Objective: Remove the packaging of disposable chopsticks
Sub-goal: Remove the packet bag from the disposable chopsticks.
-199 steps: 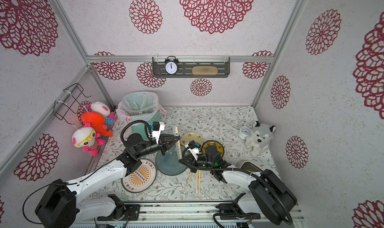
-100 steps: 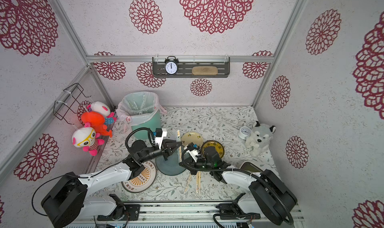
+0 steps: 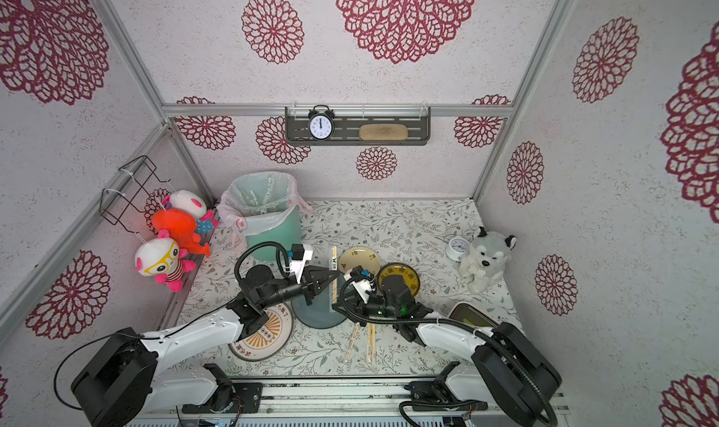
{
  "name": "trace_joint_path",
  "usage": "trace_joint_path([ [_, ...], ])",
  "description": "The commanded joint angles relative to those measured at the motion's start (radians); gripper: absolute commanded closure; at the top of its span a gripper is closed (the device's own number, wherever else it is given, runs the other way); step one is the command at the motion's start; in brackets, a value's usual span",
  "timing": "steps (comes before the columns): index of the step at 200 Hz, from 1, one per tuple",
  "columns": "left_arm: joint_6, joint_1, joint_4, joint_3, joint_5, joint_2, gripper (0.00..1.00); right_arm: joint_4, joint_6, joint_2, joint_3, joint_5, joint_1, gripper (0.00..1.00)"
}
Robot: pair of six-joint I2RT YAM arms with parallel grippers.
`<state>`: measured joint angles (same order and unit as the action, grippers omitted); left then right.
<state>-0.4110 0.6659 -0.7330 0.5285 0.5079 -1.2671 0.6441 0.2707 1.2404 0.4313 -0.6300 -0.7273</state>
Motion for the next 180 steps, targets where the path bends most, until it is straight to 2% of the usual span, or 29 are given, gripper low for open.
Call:
trace_joint_path([
  [1,0.030,-0.012,0.052,0.003,0.034,0.029,1.00,0.081,-0.010,-0.078,0.009,0.001,0.002,0.62],
  [28,0.010,-0.011,0.022,-0.002,0.081,0.025,1.00,0.092,-0.015,-0.101,0.028,0.016,0.002,0.61],
  [66,-0.010,-0.006,-0.056,-0.019,0.109,0.016,1.00,0.117,0.005,-0.015,0.097,-0.027,0.002,0.65],
  [103,-0.019,-0.005,-0.092,-0.034,0.129,0.020,1.00,0.196,0.014,0.004,0.076,-0.028,0.005,0.76],
  [150,-0.019,-0.005,-0.097,-0.037,0.110,0.035,1.00,0.256,0.033,0.041,0.063,-0.051,0.008,1.00],
  [164,-0.017,-0.004,-0.100,-0.035,0.119,0.030,1.00,0.250,0.030,0.052,0.061,-0.052,0.008,1.00],
  [168,-0.009,-0.006,-0.103,-0.034,0.117,0.030,0.92,0.252,0.028,0.054,0.059,-0.052,0.008,1.00],
  [172,-0.005,-0.007,-0.111,-0.036,0.111,0.031,0.80,0.254,0.028,0.057,0.055,-0.054,0.008,1.00],
  [176,-0.007,-0.010,-0.119,-0.036,0.103,0.032,0.64,0.257,0.028,0.057,0.051,-0.054,0.008,1.00],
  [180,-0.007,-0.017,-0.124,-0.034,0.103,0.035,0.54,0.261,0.030,0.059,0.047,-0.058,0.009,1.00],
])
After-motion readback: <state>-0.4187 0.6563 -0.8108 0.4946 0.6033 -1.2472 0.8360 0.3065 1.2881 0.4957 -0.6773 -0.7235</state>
